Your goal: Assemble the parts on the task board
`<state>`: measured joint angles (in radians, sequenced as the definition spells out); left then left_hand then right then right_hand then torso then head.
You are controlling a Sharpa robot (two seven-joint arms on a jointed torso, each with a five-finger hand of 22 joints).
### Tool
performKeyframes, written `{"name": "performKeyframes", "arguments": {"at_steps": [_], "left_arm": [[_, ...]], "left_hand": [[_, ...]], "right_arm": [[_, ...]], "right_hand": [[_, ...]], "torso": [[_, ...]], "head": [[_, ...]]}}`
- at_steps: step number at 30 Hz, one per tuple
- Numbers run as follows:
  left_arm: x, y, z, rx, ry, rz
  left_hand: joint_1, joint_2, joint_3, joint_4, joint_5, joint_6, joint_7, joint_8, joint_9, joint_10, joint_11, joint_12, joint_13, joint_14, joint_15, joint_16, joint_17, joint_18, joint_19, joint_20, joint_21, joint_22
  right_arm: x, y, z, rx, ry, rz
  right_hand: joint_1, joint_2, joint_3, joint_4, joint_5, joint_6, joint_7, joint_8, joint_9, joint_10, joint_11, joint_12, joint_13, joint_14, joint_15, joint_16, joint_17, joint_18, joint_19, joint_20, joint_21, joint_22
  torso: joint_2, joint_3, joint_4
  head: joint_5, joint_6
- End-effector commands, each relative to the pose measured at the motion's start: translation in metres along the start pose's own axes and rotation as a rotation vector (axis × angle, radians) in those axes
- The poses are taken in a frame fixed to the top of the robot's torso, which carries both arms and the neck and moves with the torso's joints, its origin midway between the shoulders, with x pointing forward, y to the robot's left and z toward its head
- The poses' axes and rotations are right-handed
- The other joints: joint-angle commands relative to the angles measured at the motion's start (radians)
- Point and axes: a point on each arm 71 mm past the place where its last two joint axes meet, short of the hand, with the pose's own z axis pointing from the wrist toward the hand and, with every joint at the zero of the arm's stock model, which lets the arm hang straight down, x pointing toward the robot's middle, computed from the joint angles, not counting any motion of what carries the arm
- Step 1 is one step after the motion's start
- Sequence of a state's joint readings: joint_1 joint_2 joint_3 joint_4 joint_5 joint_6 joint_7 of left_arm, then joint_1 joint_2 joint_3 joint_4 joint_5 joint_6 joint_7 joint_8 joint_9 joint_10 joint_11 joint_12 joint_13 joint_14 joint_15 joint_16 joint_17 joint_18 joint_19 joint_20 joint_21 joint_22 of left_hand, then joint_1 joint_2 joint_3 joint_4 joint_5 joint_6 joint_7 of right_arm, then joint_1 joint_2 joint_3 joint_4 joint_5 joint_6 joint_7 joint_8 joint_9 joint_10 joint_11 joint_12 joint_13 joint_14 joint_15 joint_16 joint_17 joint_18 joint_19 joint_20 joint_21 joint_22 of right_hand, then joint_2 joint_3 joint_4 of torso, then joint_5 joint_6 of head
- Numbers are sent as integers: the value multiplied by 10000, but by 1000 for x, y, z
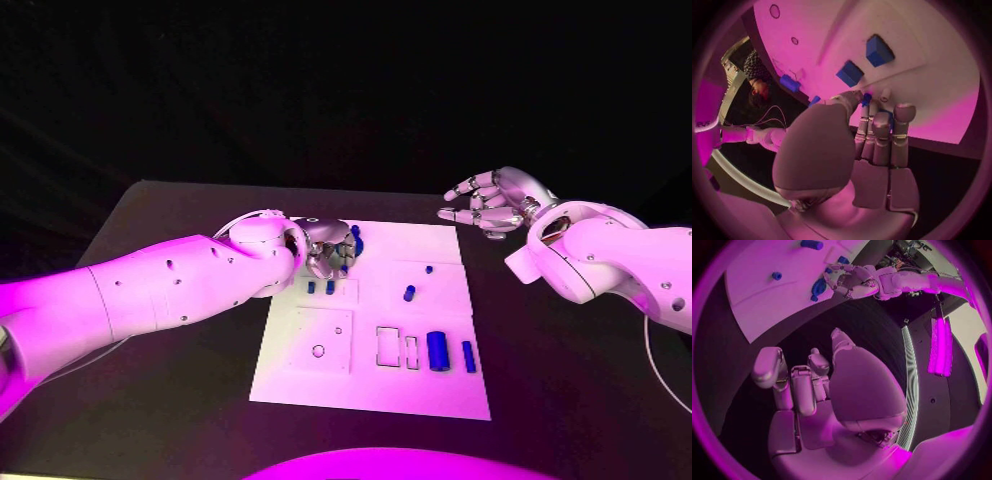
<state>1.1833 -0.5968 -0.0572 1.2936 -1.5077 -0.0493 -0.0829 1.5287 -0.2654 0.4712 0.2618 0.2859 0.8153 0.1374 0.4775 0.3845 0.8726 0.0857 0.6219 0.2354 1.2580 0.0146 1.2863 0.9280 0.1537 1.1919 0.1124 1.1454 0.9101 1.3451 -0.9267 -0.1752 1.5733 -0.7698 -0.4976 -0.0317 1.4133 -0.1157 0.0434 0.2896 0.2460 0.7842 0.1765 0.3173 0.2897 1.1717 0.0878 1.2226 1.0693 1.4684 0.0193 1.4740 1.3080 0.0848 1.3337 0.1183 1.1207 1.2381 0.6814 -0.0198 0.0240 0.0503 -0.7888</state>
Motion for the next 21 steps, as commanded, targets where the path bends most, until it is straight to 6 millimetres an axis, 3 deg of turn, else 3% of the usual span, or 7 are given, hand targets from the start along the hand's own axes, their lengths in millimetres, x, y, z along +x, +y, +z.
{"name": "performKeyframes", "arguments": {"at_steps": [1,6,10,21], "left_arm": [[4,-1,1,-12,338,42],[4,-2,1,40,284,28],[4,-3,1,99,169,3],[2,-2,1,147,-134,-55]], "left_hand": [[109,-2,111,-16,-33,110,-21,-29,-27,146,-24,-56,-34,74,-9,112,48,-152,72,7,94,84],[176,71,323,-172,-48,316,-28,-13,-77,433,-95,-28,-73,246,-62,322,269,-185,169,-21,292,332],[366,229,758,-562,-87,705,-33,46,-96,848,-208,42,-74,662,-162,732,907,-271,422,-116,698,852],[212,283,1254,-1105,-109,1129,-70,-102,-168,1261,-288,-71,-89,1005,-247,1023,1330,-370,674,-209,1144,1423]], "right_arm": [[1,1,0,-134,59,-13],[1,1,0,-135,64,-14],[1,1,0,-134,60,-14],[1,1,0,-136,48,-13]], "right_hand": [[1,19,79,-5,-22,-29,-29,66,-10,-45,5,-19,-5,424,-75,-61,294,198,-39,-19,-14,5],[-2,27,90,-4,-22,-18,-33,79,-11,-18,2,-9,6,425,-78,-67,291,196,-34,-22,-18,5],[-2,27,90,-4,-22,-18,-33,79,-11,-18,2,-9,6,425,-78,-67,291,196,-34,-22,-18,5],[-3,30,94,-4,-23,-14,-35,83,-12,-7,0,-4,12,424,-79,-71,286,197,-33,-23,-22,3]], "torso": [[1,-1,6],[2,-2,0],[3,-2,-1],[4,-4,3]], "head": [[-1,12],[2,19],[4,23],[6,43]]}}
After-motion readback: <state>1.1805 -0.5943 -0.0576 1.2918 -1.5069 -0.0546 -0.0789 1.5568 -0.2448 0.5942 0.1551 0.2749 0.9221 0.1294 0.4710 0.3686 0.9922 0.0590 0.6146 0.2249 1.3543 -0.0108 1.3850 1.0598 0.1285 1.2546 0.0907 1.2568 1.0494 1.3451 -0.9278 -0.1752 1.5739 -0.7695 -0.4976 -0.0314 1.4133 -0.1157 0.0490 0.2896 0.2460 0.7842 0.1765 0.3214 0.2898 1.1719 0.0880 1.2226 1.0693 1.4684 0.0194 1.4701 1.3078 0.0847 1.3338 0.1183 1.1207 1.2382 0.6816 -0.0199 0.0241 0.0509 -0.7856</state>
